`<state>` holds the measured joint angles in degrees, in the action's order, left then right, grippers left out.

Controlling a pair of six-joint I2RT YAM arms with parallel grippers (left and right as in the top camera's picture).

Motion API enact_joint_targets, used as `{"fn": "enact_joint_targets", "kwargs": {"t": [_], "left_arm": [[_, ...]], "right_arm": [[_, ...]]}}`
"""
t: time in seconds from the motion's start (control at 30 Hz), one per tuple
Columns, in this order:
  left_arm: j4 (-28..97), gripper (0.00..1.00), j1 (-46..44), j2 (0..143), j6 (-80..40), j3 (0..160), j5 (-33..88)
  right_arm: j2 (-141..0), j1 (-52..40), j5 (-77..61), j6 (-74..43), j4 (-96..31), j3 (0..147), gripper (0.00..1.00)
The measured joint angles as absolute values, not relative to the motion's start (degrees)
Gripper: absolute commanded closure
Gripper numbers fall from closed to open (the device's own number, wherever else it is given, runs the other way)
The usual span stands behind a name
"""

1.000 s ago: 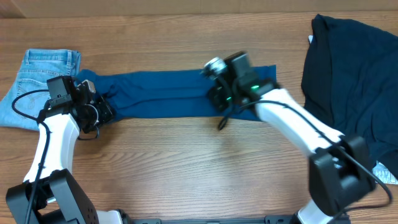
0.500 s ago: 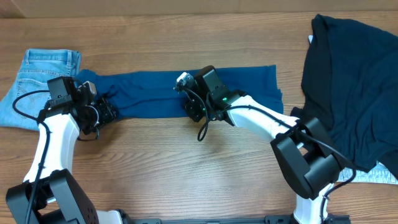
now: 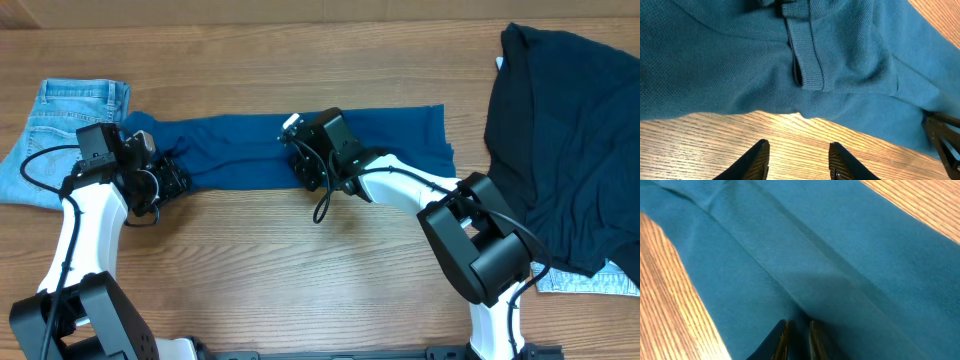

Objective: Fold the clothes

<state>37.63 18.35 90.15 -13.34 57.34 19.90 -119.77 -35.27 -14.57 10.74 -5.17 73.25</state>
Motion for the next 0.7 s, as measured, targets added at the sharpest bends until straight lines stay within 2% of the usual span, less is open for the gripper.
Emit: {"fn": "enact_joint_targets", "kwargs": {"t": [0.33,0.6,0.67,0.7], "left_arm": [[37.7,0.58,18.3,90.1,-13.3,57.3,19.9],[38.6,0.58,18.3,90.1,-13.3,57.3,19.9],[38.9,0.58,18.3,90.1,-13.3,57.3,19.9],[38.9,0.58,18.3,90.1,-13.3,57.3,19.9]], "right_arm": [[-119.8,-31.6,-11.0,9.2,-5.3,73.3,0.82],[-121.1,-29.1,-5.9,5.8,-0.2,73.3,0.82],[-121.6,-27.5,-5.5,4.7,-0.8,73.3,0.81],[-121.6,-26.9,-5.4,4.5,-1.6,73.3,0.76]]}}
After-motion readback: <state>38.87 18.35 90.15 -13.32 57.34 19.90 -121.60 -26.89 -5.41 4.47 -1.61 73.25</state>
